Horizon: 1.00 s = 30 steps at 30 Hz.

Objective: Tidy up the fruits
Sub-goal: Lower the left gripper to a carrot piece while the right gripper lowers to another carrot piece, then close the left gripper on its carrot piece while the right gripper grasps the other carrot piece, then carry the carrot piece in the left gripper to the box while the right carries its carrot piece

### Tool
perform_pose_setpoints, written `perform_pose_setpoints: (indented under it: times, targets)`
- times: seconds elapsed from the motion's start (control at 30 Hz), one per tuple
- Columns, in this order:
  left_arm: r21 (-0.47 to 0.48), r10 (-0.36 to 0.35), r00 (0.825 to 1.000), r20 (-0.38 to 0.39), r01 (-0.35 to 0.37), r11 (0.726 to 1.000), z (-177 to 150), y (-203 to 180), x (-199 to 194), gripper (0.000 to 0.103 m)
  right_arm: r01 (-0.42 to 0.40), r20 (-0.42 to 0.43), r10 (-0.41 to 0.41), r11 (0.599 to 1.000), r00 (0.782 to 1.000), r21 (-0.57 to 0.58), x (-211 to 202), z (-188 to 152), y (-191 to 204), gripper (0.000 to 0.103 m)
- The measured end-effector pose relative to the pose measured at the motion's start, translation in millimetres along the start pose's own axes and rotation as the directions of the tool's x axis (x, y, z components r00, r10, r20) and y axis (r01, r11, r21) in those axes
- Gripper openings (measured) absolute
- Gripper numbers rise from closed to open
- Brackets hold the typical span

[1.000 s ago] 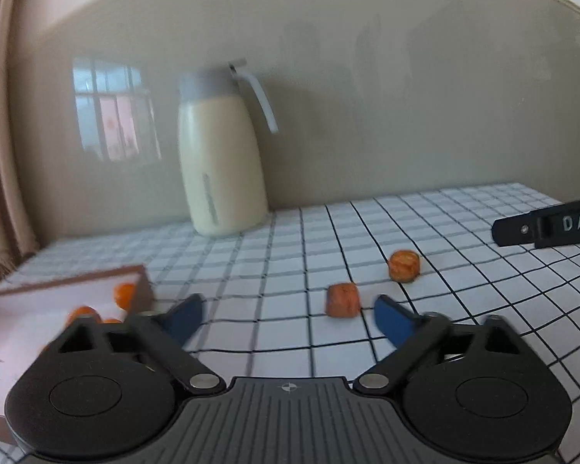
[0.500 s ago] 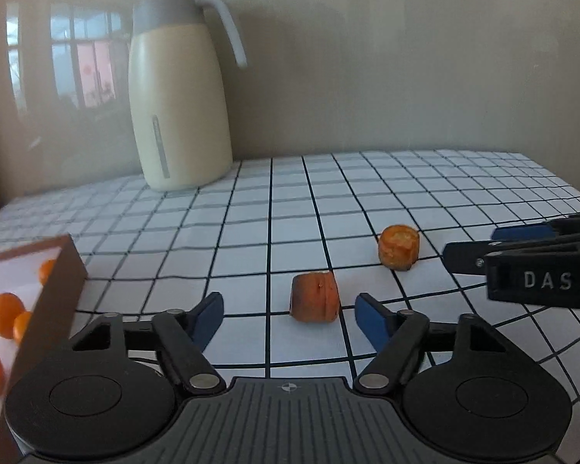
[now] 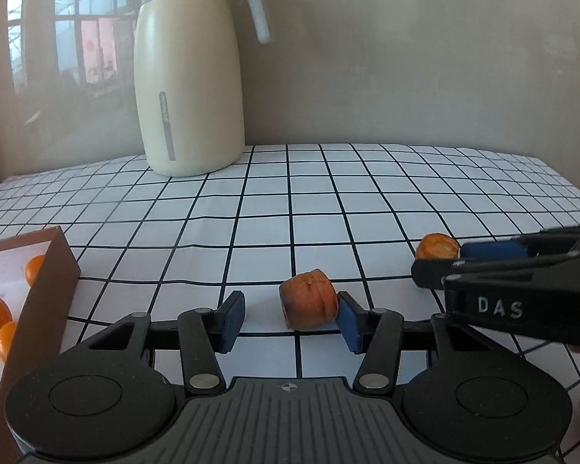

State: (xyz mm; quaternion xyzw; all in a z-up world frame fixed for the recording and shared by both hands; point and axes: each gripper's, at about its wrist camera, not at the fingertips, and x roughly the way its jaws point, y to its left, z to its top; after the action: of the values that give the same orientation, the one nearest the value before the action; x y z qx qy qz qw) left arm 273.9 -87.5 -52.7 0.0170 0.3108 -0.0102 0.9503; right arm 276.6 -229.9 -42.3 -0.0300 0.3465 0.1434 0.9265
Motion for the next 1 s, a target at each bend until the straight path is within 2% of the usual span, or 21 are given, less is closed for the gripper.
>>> perform_pose_setpoints:
  times: [0.1, 0.17, 0.2, 0.23, 0.37, 0.7, 1.0]
  targets:
    - [-0.002, -0.001, 1.0, -0.001, 0.001, 1.0, 0.5, -0.2, 1.4, 0.053, 0.008, -0.003, -0.008, 1.0, 1.0, -0.003, 2.8, 0.5, 1.8, 0.033]
    - [-0.005, 0.0, 1.0, -0.002, 0.0, 1.0, 0.7, -0.2, 1.3, 0.051, 0.01, -0.002, -0.01, 1.0, 1.0, -0.005, 3.5, 0.6, 2.2, 0.027]
    - [-0.003, -0.002, 1.0, 0.001, 0.002, 1.0, 0.5, -0.4, 0.4, 0.036, 0.011, 0.002, -0.011, 1.0, 1.0, -0.006, 3.1, 0.5, 2.1, 0.027]
    - [-0.002, 0.0, 1.0, 0.006, 0.0, 1.0, 0.4, -1.1, -0.2, 0.029, 0.011, 0.001, -0.011, 1.0, 1.0, -0.01, 2.5, 0.1, 2.6, 0.027]
    - [0.003, 0.004, 0.999, 0.034, -0.004, 1.0, -1.0, -1.2, -5.4, 0.029, 0.017, 0.005, -0.017, 1.0, 1.0, -0.02, 0.7, -1.0, 3.2, 0.027]
    - [0.015, -0.018, 0.999, 0.029, 0.018, 1.0, -4.5, -2.6, -12.3, 0.029, 0.038, 0.008, -0.038, 0.999, 0.999, -0.023, -13.0, -3.4, 2.7, 0.027]
    - [0.063, -0.037, 0.999, 0.038, 0.034, 0.997, -14.2, -10.4, -41.5, 0.029, 0.056, 0.046, -0.056, 0.998, 0.997, -0.001, -48.2, -7.3, 7.5, 0.027]
